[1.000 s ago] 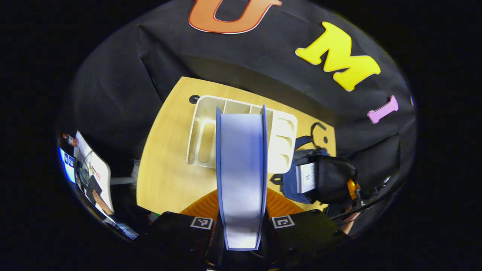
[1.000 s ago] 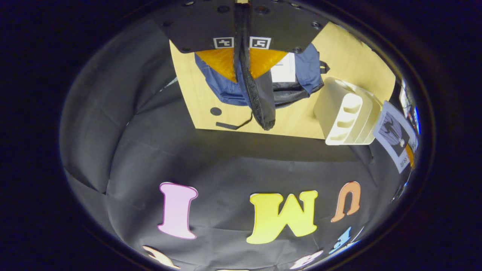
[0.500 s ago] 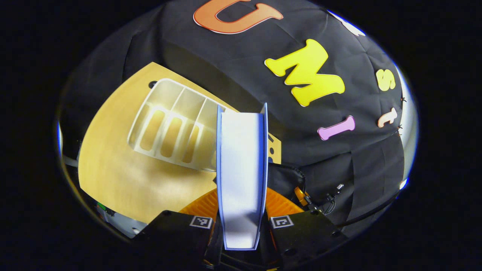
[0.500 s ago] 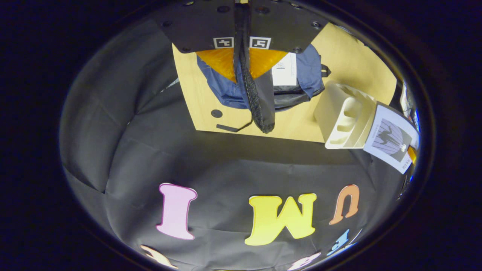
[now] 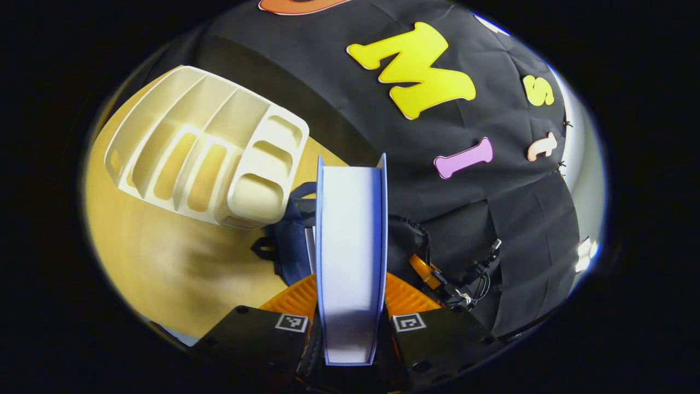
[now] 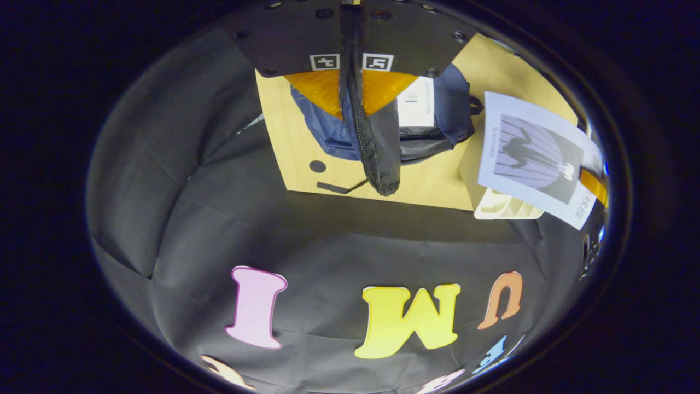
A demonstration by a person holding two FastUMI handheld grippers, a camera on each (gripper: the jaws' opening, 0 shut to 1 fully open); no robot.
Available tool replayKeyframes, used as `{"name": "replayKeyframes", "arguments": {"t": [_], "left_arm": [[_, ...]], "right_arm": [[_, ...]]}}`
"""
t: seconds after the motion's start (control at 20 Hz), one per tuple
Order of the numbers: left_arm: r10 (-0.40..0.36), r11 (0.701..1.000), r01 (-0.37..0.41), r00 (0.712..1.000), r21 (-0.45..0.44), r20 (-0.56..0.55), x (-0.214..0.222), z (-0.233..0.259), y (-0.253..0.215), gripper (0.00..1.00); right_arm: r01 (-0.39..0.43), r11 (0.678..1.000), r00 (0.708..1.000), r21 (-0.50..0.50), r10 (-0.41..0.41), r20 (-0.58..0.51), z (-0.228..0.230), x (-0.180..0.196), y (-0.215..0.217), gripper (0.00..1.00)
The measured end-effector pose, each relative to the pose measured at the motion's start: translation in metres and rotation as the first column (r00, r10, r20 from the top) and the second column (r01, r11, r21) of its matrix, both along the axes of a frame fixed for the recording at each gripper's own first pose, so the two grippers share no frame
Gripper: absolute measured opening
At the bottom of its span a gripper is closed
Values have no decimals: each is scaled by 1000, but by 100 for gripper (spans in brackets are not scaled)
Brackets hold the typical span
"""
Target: Open the schoolbag, grab two books from the bookshelf and put them into the schoolbag.
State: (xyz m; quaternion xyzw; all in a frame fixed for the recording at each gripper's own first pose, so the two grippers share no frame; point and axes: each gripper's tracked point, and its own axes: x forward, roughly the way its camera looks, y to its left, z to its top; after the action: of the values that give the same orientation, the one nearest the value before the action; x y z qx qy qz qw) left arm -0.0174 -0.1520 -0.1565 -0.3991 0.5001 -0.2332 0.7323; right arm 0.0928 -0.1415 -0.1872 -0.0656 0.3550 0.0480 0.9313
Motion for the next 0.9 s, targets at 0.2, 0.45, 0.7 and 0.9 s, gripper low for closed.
{"name": "replayKeyframes", "arguments": {"t": [0.2,0.45,0.7,0.9], "left_arm": [[-42,997,42,999,57,-5,0,-25,-41,42],[-39,992,40,999,117,-10,12,-63,-77,42],[-22,997,27,997,76,-71,18,-88,-99,42],[-13,1000,13,995,-1,-96,24,-98,-120,42]], "right_arm": [[1,1000,1000,-4,-1,-5,-1,1,-2,0],[-3,1000,1000,-13,3,-7,-3,4,-3,0],[-11,1000,1000,-27,11,-6,-2,4,-8,0],[-15,1000,1000,-27,14,-9,2,6,-8,1]]}}
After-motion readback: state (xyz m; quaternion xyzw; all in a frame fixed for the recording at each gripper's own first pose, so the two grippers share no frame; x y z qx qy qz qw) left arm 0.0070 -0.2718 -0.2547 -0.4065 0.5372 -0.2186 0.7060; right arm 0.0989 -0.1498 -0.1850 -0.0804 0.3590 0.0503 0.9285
